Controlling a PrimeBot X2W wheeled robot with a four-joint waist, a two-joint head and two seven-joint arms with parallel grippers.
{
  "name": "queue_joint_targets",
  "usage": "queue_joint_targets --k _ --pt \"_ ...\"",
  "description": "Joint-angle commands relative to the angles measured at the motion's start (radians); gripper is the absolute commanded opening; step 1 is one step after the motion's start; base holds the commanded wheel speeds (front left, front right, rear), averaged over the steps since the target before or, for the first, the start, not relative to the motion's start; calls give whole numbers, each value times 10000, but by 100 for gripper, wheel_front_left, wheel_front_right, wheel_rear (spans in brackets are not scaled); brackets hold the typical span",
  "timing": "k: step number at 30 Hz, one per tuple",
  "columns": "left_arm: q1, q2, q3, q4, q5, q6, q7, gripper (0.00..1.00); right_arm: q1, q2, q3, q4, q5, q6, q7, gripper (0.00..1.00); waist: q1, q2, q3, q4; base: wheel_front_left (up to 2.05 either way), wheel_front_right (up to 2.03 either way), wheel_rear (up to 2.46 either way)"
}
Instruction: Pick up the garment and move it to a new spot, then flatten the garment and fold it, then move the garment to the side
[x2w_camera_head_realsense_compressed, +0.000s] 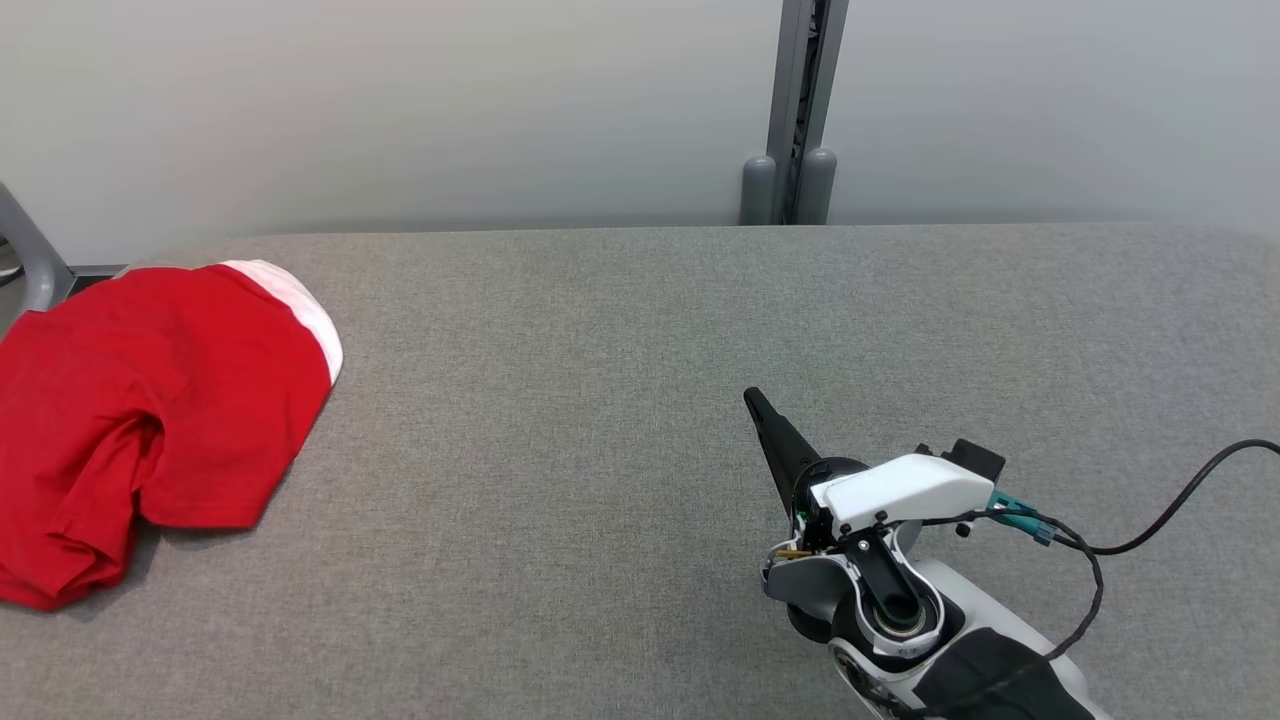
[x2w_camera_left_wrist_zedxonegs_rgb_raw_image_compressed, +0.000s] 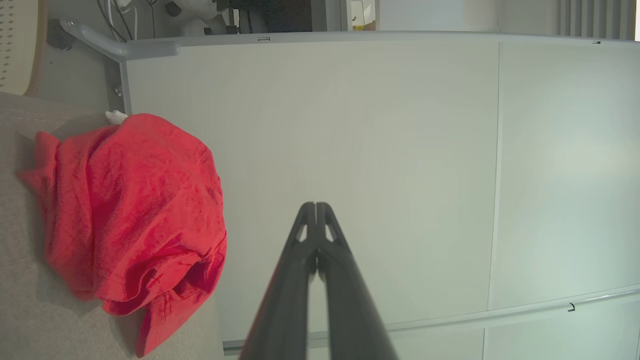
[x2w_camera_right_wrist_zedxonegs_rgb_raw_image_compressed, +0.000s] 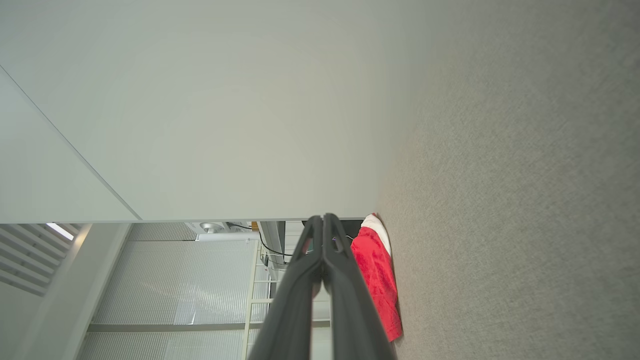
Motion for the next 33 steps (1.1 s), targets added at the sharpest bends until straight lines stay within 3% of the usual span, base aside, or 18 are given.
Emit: queue_joint_targets --k 1,33 --pt "-118 44 17 -23 -33 -28 30 0 -86 -98 14 4 67 13 -37 0 0 0 0 0 0 0 0" --pt "-118 44 16 -23 -33 -28 30 0 -86 -99 14 4 67 13 -37 0 0 0 0 0 0 0 0"
